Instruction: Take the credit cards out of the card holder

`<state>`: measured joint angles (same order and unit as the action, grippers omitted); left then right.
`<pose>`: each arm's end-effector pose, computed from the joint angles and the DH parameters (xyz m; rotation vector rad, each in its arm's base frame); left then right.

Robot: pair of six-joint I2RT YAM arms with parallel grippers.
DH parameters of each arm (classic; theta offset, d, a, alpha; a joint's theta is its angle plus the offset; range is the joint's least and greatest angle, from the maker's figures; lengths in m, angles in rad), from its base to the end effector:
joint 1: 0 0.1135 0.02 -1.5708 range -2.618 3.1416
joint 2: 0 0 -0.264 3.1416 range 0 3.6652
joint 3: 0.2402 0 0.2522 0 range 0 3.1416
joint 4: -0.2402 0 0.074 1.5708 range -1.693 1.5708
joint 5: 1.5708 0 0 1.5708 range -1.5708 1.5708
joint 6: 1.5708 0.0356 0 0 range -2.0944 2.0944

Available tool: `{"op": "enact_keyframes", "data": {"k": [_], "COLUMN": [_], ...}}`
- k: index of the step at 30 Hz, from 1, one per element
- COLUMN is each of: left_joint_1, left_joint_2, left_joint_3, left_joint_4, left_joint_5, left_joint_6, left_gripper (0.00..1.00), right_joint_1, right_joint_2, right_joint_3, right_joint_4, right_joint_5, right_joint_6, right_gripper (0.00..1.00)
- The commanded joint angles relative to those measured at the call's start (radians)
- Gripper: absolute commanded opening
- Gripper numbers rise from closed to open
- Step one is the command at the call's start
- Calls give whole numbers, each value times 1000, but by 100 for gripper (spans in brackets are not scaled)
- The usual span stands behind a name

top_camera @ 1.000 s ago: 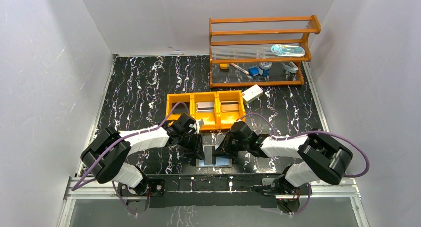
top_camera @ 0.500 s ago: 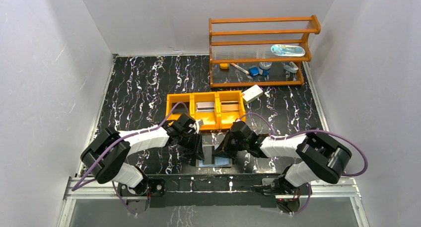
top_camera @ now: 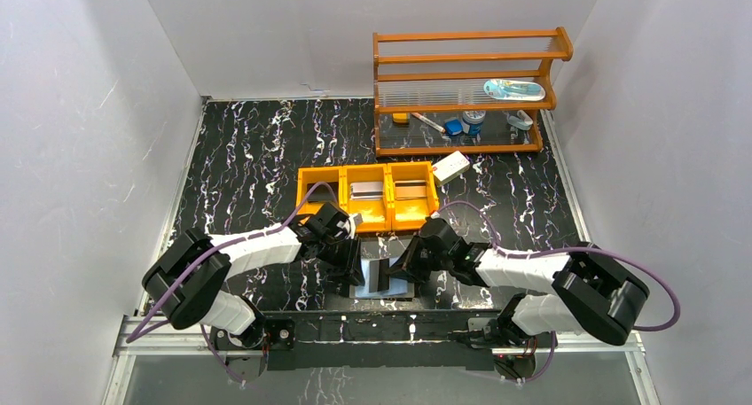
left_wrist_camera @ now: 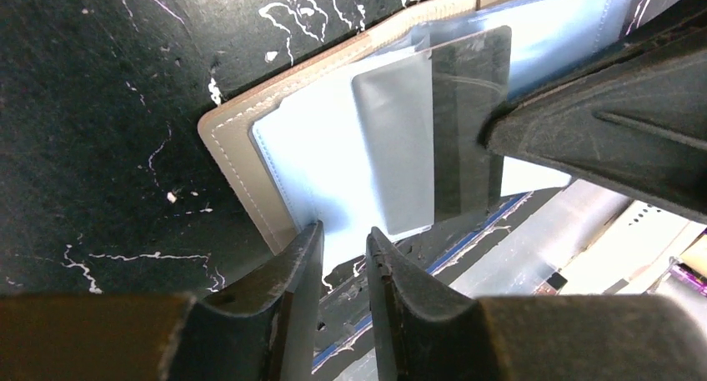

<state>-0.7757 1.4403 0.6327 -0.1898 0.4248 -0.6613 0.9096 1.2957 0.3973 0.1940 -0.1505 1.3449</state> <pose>0.1725 -0.1898 0.1503 0.3394 2.7980 -1.0025 0.1376 0.1856 0.1426 0.4816 2.6052 1.1917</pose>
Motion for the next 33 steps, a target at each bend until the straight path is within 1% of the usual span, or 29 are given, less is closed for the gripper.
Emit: {"op": "enact_keyframes", "data": {"k": [1, 5, 10, 13, 16, 19, 24, 26, 29, 30, 33], "left_joint_1": [-4, -4, -4, -3, -4, -4, -4, -4, -3, -3, -4], "left_joint_2": [-34, -60, -49, -39, -16, 18, 60, 77, 85, 81, 71], "left_joint_3": [4, 41, 150, 171, 155, 130, 48, 26, 8, 5, -3], "left_joint_4": [-76, -79, -91, -51, 1, 3, 5, 2, -18, -22, -26], "left_joint_5": [-56, -48, -19, 28, 84, 101, 71, 57, 28, 21, 11], "left_joint_6": [22, 24, 68, 49, 26, 27, 13, 19, 27, 29, 30], "left_gripper": [29, 33, 39, 41, 41, 41, 40, 37, 35, 34, 33], "right_joint_1": [-10, -11, -11, -10, -11, -11, -11, -11, -11, -11, -11], "right_joint_2": [-34, -10, 30, 37, 30, 19, 15, 19, 29, 34, 50], "right_joint_3": [-26, -27, -12, -9, -14, -18, -31, -39, -40, -74, -84], "right_joint_4": [-5, 23, 36, 35, 34, 34, 61, 95, 144, 156, 195], "right_joint_5": [54, 25, -1, -8, -5, 1, -3, -14, -32, -37, -49], "right_joint_6": [22, 22, 18, 17, 18, 20, 28, 34, 43, 44, 49], "right_gripper": [12, 15, 16, 16, 17, 17, 19, 20, 24, 25, 30]}}
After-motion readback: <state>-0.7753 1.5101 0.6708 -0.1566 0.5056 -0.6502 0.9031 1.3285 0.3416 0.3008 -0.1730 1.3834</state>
